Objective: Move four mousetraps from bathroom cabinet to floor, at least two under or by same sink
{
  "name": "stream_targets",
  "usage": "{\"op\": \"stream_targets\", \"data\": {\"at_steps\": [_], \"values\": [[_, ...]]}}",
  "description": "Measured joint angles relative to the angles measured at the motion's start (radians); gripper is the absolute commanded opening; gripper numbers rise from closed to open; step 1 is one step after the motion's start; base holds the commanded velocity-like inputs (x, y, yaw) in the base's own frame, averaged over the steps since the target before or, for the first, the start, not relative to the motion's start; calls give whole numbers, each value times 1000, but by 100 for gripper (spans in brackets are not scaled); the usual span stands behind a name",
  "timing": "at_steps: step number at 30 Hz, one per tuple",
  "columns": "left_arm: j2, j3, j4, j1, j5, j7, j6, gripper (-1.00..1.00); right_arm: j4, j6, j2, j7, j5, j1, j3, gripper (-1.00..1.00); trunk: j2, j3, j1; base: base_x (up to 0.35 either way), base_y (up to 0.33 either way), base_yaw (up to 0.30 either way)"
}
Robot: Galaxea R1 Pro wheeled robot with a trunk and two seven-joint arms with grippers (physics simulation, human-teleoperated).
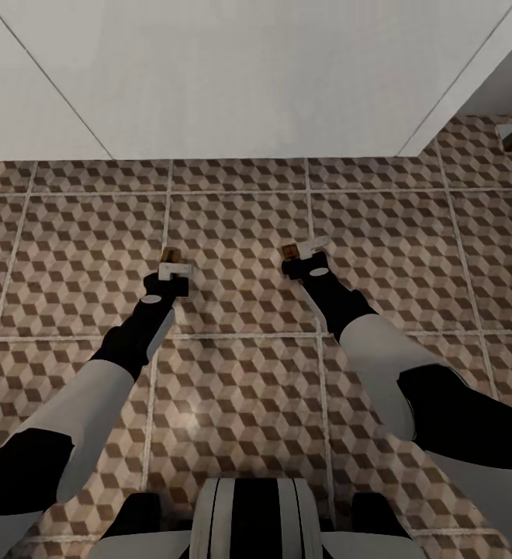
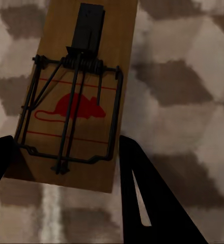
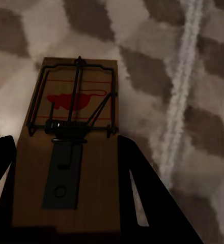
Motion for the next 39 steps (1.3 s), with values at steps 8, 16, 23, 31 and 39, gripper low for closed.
{"op": "stream_targets", "data": {"at_steps": [8,16,23,31,39], "values": [[1,-1,9,0,-1,0,-1,-100,0,0,0,0,0,0,0,-100,0,0,0,311,0,0],[2,-1,10,0,-1,0,-1,-100,0,0,0,0,0,0,0,-100,0,0,0,190,0,0],[1,-3,7,0,-1,0,-4,-100,0,1,0,0,-1,0,0,-100,0,0,1,86,0,0],[1,-3,7,0,-1,0,-5,-100,0,0,0,0,-1,0,0,-100,0,0,1,7,0,0],[1,-3,4,0,-1,0,-5,-100,1,0,0,0,-1,0,0,-100,0,0,0,99,0,0]]}}
